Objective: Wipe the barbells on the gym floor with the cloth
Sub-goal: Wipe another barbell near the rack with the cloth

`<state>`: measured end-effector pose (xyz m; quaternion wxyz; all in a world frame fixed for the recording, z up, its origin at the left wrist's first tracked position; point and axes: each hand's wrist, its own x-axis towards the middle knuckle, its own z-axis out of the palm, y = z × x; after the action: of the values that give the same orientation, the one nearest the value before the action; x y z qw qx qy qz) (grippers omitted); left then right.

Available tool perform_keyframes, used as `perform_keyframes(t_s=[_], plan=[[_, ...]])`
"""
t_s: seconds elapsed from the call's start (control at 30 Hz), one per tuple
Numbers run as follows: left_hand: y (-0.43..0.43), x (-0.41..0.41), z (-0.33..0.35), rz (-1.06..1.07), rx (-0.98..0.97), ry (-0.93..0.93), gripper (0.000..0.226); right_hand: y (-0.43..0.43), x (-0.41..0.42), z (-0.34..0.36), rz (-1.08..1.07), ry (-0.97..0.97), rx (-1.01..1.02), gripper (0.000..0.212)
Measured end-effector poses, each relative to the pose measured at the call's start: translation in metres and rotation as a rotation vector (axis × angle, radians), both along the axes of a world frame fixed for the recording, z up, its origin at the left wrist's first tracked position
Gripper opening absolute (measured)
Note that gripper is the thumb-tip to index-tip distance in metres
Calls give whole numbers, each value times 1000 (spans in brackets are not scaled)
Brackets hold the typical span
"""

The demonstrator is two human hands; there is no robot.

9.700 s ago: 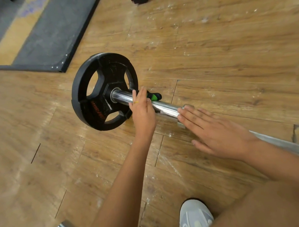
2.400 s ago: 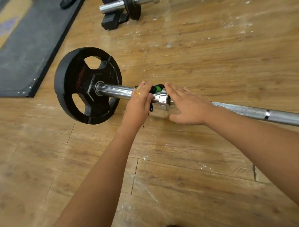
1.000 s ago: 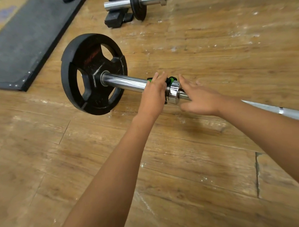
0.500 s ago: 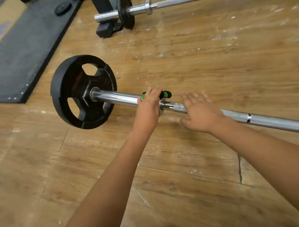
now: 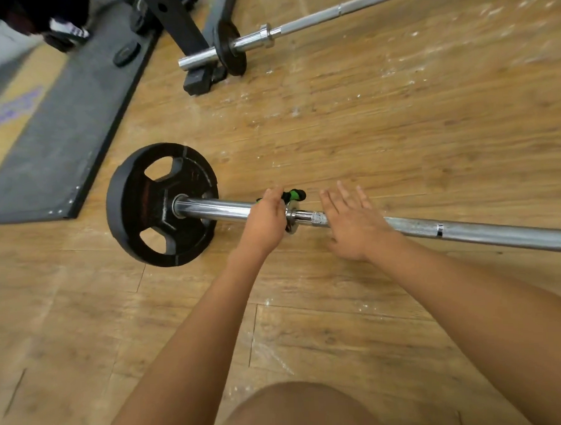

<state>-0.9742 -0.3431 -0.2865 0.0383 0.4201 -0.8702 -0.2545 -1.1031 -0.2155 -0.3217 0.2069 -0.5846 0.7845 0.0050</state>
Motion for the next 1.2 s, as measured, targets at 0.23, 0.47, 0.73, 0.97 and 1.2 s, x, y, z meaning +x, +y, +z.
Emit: perform_keyframes(t_s=[0.23,0.47,0.73,0.97,1.2], plan=[[21,20,1,-27,-44,-1,38,10,17,1,-10,1,-3,99],[37,26,-7,-14,-60,49,39,18,26,2,-2,-15,-22,97],[28,30,-8,-74,-54,50,20,25,39,-1,1,-48,-26,104],[51,58,-15,17,-49,90,50,31,49,0,-5,-10,-52,105],[57,57,-16,68,-30,90,49,41,65,-9,-54,74,-174,95]])
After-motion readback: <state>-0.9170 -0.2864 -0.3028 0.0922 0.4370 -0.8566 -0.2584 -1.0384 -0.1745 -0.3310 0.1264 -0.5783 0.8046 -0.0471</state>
